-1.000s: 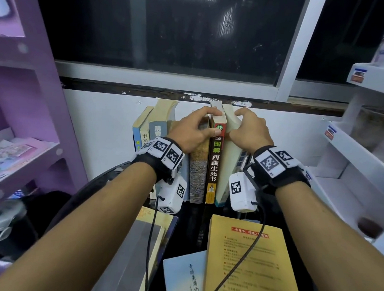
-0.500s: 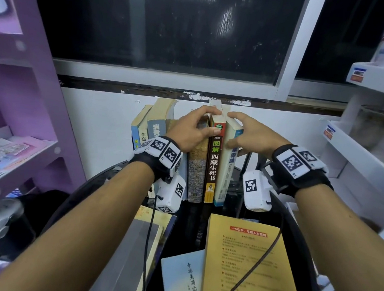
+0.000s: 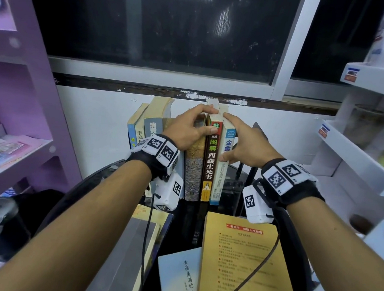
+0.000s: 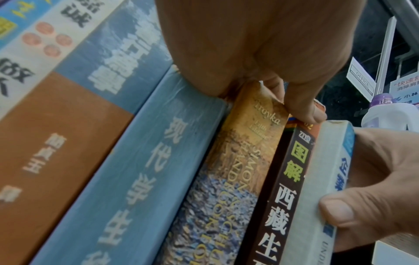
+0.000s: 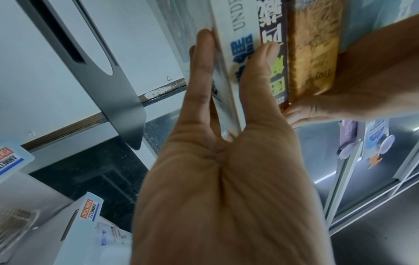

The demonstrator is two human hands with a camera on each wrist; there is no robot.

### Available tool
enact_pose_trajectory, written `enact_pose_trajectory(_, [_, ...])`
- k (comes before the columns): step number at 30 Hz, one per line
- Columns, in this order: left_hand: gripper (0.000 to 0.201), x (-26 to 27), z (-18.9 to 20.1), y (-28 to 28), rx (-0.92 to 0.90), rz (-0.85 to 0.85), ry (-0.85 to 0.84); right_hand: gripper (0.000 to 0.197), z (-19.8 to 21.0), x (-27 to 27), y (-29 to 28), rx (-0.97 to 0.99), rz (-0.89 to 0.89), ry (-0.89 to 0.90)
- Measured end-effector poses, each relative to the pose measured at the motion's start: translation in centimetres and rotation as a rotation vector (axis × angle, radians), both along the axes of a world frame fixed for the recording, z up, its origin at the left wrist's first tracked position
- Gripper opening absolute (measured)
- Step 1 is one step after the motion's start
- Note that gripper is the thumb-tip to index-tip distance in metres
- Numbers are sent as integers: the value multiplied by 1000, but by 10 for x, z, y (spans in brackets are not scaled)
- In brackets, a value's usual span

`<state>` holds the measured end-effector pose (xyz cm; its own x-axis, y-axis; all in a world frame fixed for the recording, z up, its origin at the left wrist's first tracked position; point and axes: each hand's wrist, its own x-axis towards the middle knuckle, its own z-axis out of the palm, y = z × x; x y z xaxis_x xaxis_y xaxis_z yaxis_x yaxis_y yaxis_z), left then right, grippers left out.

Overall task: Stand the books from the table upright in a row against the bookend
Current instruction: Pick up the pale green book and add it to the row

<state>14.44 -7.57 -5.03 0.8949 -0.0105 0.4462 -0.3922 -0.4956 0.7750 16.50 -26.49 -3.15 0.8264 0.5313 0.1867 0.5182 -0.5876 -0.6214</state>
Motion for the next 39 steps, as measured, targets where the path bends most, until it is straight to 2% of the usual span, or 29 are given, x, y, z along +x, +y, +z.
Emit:
enact_pose_trajectory(17, [34, 3, -1, 0, -4, 2, -37, 104, -7, 11, 10, 15, -10, -85])
enact_pose_trajectory(31, [34, 2, -1, -1, 37, 26, -30, 105, -8, 10, 11, -51, -17, -50])
enact_pose_trajectory(39, [34, -2, -1, -5, 69, 58, -30, 102, -13, 5, 8, -9, -23, -33])
